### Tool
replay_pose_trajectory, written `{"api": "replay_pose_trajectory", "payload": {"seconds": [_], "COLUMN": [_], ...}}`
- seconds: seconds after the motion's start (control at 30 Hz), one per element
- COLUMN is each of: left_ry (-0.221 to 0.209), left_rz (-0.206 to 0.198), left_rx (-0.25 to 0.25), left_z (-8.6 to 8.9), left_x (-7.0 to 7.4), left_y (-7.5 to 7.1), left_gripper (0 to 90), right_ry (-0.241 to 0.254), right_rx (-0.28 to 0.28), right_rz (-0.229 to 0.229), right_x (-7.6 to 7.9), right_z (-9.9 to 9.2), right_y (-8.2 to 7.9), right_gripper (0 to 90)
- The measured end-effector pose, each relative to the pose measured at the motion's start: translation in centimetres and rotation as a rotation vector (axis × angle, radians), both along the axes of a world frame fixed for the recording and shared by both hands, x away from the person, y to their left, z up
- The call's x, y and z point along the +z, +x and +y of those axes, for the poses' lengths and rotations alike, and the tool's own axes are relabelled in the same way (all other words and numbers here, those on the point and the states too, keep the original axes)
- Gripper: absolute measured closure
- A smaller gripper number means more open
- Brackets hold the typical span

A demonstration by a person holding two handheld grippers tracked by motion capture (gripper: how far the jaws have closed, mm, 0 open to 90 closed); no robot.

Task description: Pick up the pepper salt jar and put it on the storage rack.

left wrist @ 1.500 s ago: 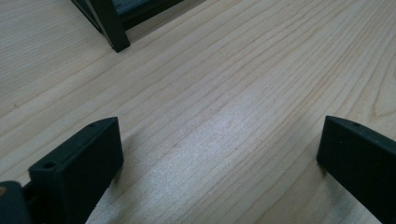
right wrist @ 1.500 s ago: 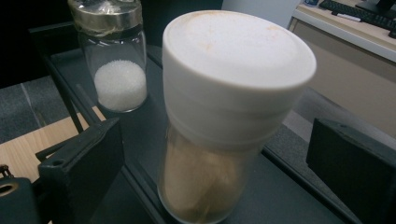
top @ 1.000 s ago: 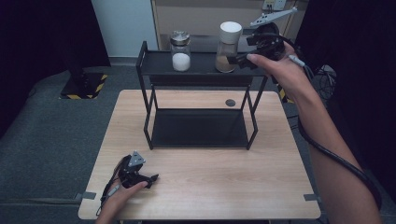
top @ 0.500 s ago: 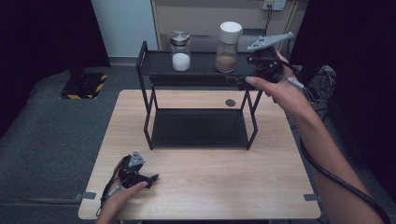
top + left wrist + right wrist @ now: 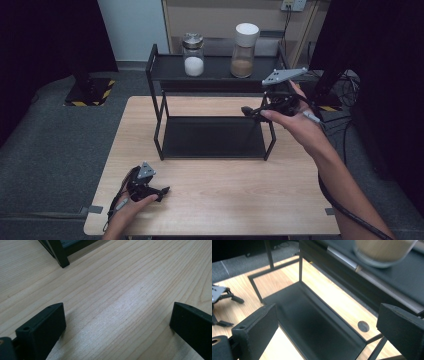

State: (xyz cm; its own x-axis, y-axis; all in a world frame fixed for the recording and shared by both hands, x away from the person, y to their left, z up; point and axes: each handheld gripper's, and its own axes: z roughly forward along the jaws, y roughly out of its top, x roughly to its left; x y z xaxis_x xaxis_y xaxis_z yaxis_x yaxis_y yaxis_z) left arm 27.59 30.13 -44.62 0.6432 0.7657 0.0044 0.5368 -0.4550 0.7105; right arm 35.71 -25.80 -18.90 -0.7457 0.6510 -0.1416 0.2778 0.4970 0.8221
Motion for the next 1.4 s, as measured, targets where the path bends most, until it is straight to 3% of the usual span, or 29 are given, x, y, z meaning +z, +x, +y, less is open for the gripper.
{"api": "replay_pose_trajectory", "payload": {"seconds": [0.37,0.83,1.03,1.4], "left_ry": [0.000,0.000,0.000,0.000], "left_rz": [0.000,0.000,0.000,0.000], "left_rx": [0.000,0.000,0.000,0.000], "left_z": [0.0,0.0,0.0,0.0], "left_x": [0.0,0.0,0.0,0.0], "left_y": [0.0,0.0,0.0,0.0], "left_gripper": [0.0,0.0,0.0,0.0], "right_ry": [-0.031,-0.023,0.005,-0.001], "right_rx": [-0.006,-0.042,-0.051,-0.079], "right_rz": [0.045,0.076,0.084,0.109], "right_x": [-3.6,-7.7,-10.5,-14.8], "right_z": [0.2,-1.0,-1.6,-2.4], "right_y": [-0.6,-1.5,-2.2,-3.2], "right_gripper": [4.2,4.2,4.2,4.1]}}
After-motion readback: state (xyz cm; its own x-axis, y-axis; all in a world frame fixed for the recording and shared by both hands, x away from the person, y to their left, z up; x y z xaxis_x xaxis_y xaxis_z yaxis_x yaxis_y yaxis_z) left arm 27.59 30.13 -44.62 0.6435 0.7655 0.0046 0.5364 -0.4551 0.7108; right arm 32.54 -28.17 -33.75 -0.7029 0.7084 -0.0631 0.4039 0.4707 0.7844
